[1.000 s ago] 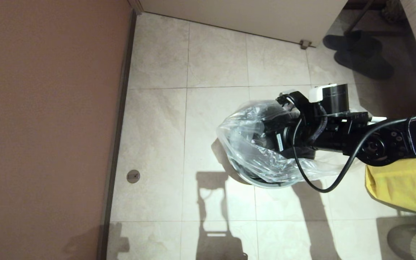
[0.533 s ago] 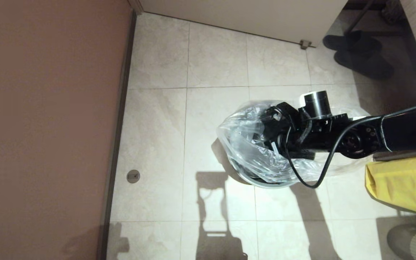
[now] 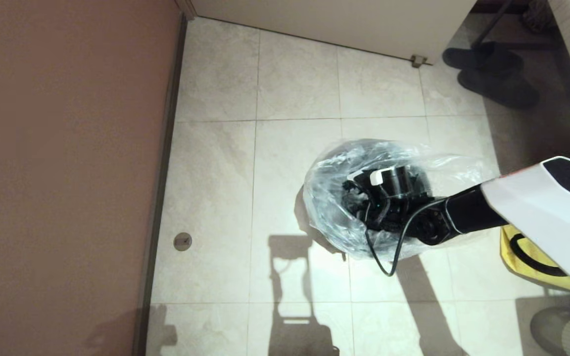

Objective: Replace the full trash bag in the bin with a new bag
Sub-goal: Put the new garbage bag on the trash can

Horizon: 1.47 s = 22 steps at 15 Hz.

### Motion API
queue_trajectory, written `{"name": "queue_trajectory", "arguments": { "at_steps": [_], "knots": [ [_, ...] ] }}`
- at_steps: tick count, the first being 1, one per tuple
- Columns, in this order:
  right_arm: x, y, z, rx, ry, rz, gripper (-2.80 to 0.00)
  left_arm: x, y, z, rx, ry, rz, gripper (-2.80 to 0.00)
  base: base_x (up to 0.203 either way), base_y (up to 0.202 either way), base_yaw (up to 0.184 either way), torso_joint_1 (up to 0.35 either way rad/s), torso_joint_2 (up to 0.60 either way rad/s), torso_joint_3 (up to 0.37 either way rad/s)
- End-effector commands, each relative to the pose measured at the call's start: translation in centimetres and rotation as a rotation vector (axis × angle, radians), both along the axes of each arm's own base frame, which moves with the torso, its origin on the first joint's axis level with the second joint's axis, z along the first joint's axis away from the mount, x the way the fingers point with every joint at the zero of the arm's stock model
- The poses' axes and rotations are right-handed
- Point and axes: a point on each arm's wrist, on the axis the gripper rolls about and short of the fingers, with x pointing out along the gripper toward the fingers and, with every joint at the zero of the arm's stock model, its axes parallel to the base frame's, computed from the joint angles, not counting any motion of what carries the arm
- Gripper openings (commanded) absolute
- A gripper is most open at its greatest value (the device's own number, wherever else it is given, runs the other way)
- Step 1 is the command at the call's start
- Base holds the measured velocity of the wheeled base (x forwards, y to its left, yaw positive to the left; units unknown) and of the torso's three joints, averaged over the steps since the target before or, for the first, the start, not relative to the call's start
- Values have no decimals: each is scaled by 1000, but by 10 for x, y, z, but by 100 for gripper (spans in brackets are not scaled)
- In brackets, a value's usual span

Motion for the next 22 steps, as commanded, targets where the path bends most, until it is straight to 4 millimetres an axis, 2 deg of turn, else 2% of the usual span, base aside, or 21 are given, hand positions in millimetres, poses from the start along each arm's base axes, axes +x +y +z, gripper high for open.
{"name": "queue_trajectory", "arguments": {
  "at_steps": [1,4,6,11,13,16,22],
  "knots": [
    [12,8,-38,-10,27,5,-280,0,0,0,0,1,0,-280,0,0,0,0,0,0],
    [26,17,-56,2,6,7,-280,0,0,0,0,1,0,-280,0,0,0,0,0,0],
    [31,19,-61,4,1,6,-280,0,0,0,0,1,0,-280,0,0,0,0,0,0],
    [35,17,-48,20,-31,-3,-280,0,0,0,0,1,0,-280,0,0,0,0,0,0],
    [33,15,-33,33,-54,-6,-280,0,0,0,0,1,0,-280,0,0,0,0,0,0],
    [26,5,6,58,-83,-25,-280,0,0,0,0,1,0,-280,0,0,0,0,0,0],
    [-18,-22,79,174,-68,-90,-280,0,0,0,0,1,0,-280,0,0,0,0,0,0]
  ]
}}
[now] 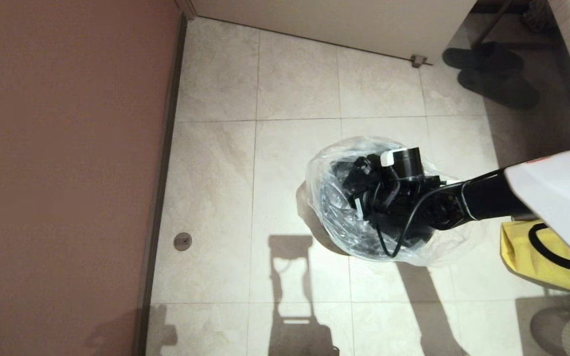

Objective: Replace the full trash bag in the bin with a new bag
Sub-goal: Put the new garbage bag on the trash can

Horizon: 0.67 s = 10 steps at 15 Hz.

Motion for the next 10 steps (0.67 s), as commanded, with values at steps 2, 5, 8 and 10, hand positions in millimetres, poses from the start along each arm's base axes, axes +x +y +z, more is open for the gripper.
{"name": "queue_trajectory", "arguments": {
  "at_steps": [2,5,8,10],
  "knots": [
    [-38,-18,49,35,-7,-16,-280,0,0,0,-1,1,0,-280,0,0,0,0,0,0],
    [-67,-32,46,-30,177,-30,-280,0,0,0,-1,1,0,-280,0,0,0,0,0,0],
    [-84,-40,68,87,199,-73,-280,0,0,0,-1,1,0,-280,0,0,0,0,0,0],
    [-99,-46,93,205,192,-70,-280,0,0,0,-1,1,0,-280,0,0,0,0,0,0]
  ]
}}
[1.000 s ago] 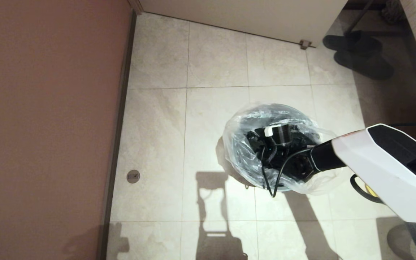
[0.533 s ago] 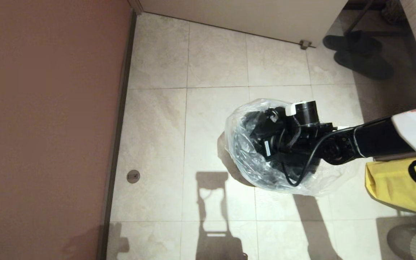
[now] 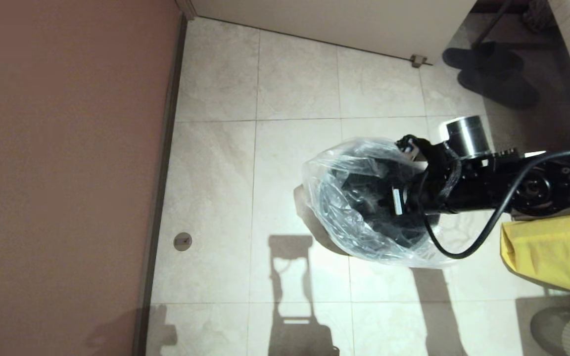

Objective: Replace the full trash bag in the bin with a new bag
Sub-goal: Put the new garbage bag on the trash can

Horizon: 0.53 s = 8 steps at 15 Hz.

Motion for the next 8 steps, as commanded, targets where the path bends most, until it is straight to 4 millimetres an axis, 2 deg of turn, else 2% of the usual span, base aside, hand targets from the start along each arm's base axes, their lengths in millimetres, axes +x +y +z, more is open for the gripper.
{"name": "queue_trajectory", "arguments": {
  "at_steps": [1,5,8],
  "knots": [
    [-23,-10,36,116,-42,-27,-280,0,0,0,0,1,0,-280,0,0,0,0,0,0],
    [-54,-33,54,151,-28,-113,-280,0,0,0,0,1,0,-280,0,0,0,0,0,0],
    [-79,-55,58,148,85,-224,-280,0,0,0,0,1,0,-280,0,0,0,0,0,0]
  ]
}}
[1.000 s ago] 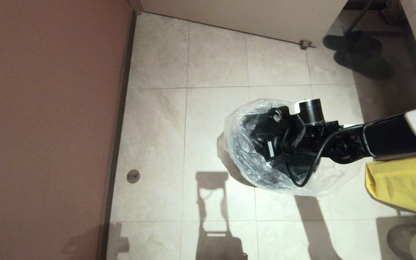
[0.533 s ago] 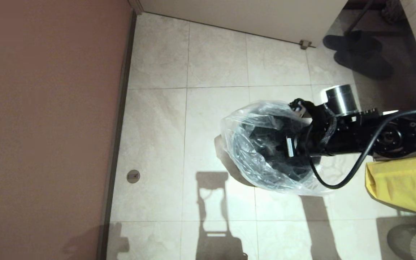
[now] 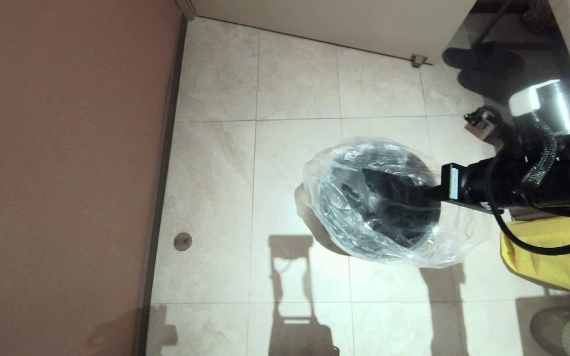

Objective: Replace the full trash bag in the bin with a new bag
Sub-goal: Put the new garbage bag on the trash can

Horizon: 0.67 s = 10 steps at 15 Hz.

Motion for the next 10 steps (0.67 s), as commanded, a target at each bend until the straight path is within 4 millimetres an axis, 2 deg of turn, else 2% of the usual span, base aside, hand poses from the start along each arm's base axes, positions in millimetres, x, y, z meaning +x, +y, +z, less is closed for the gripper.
{"name": "queue_trajectory", "arguments": {
  "at_steps": [1,3,6,10],
  "knots": [
    [-29,-16,18,10,4,-27,-280,0,0,0,0,0,0,-280,0,0,0,0,0,0],
    [-56,-26,28,5,35,-32,-280,0,0,0,0,0,0,-280,0,0,0,0,0,0],
    [-85,-37,36,-4,64,-42,-280,0,0,0,13,2,0,-280,0,0,0,0,0,0],
    [-106,-46,42,41,76,-91,-280,0,0,0,15,1,0,-280,0,0,0,0,0,0]
  ]
}}
